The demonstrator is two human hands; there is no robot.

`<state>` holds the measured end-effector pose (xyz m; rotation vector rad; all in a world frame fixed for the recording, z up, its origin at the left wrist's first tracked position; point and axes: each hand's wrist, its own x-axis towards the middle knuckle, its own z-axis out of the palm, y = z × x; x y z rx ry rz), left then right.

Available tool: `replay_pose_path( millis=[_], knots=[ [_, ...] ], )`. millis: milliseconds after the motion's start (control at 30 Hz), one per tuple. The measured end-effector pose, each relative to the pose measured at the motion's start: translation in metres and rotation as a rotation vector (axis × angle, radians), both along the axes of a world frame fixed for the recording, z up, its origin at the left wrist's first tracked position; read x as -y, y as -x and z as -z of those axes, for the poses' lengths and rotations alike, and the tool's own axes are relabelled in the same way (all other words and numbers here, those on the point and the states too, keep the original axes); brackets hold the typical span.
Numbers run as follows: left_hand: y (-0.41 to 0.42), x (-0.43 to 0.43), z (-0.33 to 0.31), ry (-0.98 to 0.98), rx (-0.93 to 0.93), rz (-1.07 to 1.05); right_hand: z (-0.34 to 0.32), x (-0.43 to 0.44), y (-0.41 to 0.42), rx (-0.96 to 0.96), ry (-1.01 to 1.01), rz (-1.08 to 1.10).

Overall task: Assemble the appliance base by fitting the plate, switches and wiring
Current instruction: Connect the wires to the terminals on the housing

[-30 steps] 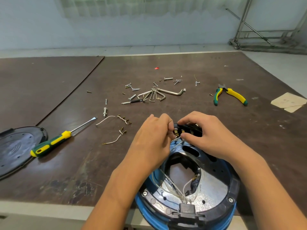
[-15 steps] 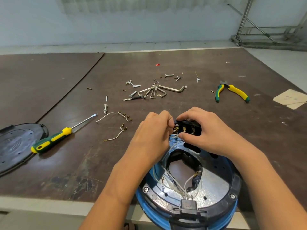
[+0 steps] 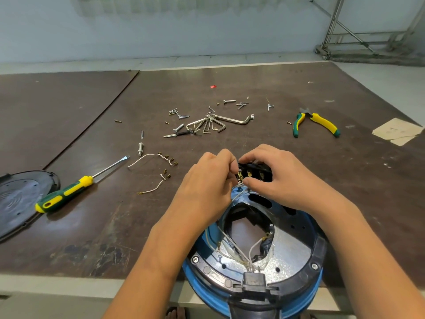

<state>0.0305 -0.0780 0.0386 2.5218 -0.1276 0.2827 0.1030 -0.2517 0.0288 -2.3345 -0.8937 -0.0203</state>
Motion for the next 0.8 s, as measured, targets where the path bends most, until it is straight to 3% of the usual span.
replay_pose_path(
  millis=[467,800],
  knots=[
    [-0.002,0.002,0.0,-0.1,0.024,-0.012,-0.002,-0.002,-0.003,-0.002,0.0,0.024],
    [-0.001,0.004,-0.002,-0.199,0.088,-0.013,-0.012,-0.013,-0.002,0.018,0.143,0.058]
  ],
)
